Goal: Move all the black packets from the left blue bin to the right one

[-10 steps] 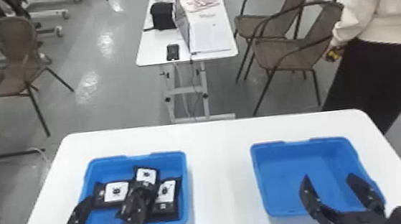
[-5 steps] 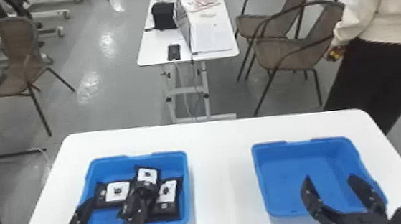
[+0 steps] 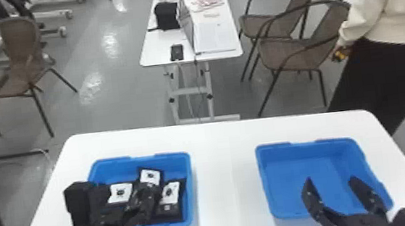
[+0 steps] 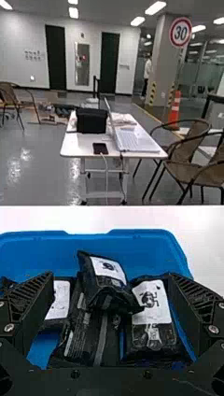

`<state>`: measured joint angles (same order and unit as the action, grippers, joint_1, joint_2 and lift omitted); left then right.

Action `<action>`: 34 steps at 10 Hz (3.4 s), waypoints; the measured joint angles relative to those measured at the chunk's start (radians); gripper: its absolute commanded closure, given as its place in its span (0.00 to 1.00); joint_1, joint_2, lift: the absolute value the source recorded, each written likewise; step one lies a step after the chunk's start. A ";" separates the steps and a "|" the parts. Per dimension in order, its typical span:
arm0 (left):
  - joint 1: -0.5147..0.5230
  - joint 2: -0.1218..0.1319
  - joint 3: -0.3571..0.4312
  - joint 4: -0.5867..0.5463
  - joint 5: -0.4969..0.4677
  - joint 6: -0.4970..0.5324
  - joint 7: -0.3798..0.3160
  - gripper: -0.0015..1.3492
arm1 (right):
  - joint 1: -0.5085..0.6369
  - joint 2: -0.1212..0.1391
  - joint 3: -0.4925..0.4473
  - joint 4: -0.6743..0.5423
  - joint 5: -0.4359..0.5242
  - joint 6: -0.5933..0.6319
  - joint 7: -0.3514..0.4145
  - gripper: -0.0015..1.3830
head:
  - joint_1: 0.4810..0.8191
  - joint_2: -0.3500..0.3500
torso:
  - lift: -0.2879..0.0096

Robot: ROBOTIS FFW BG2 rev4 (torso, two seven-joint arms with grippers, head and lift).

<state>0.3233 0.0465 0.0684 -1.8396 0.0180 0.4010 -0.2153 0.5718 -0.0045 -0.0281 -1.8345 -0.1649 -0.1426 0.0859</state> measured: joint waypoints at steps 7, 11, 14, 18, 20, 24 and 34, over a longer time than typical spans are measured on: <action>-0.381 -0.028 -0.026 0.361 -0.134 0.322 -0.095 0.14 | -0.037 -0.043 0.033 0.030 -0.049 0.002 0.000 0.11 | 0.63 0.49 | 0.97; -0.472 -0.031 -0.035 0.507 -0.195 0.355 -0.109 0.15 | -0.049 -0.047 0.041 0.041 -0.062 0.006 0.000 0.11 | 0.63 0.50 | 0.97; -0.539 -0.015 -0.045 0.639 -0.204 0.319 -0.162 0.74 | -0.056 -0.050 0.043 0.044 -0.068 0.009 0.004 0.11 | 0.63 0.49 | 0.97; -0.543 -0.013 -0.034 0.613 -0.197 0.242 -0.249 0.80 | -0.053 -0.052 0.043 0.044 -0.072 0.011 0.005 0.11 | 0.63 0.47 | 0.97; -0.520 -0.007 -0.008 0.569 -0.212 0.220 -0.374 0.90 | -0.055 -0.052 0.043 0.044 -0.073 0.014 0.005 0.11 | 0.63 0.46 | 0.97; -0.350 0.007 0.097 0.440 -0.084 -0.171 -0.700 0.90 | -0.086 -0.052 0.043 0.068 -0.210 0.019 0.115 0.11 | 0.63 0.44 | 0.97; -0.689 0.002 -0.316 0.917 0.176 -0.578 -0.920 0.90 | -0.487 -0.051 0.127 0.302 -0.438 0.126 0.419 0.12 | 0.63 0.31 | 0.97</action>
<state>-0.3652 0.0487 -0.2480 -0.9223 0.1943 -0.1771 -1.1354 0.0851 -0.0554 0.0994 -1.5320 -0.6026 -0.0164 0.5046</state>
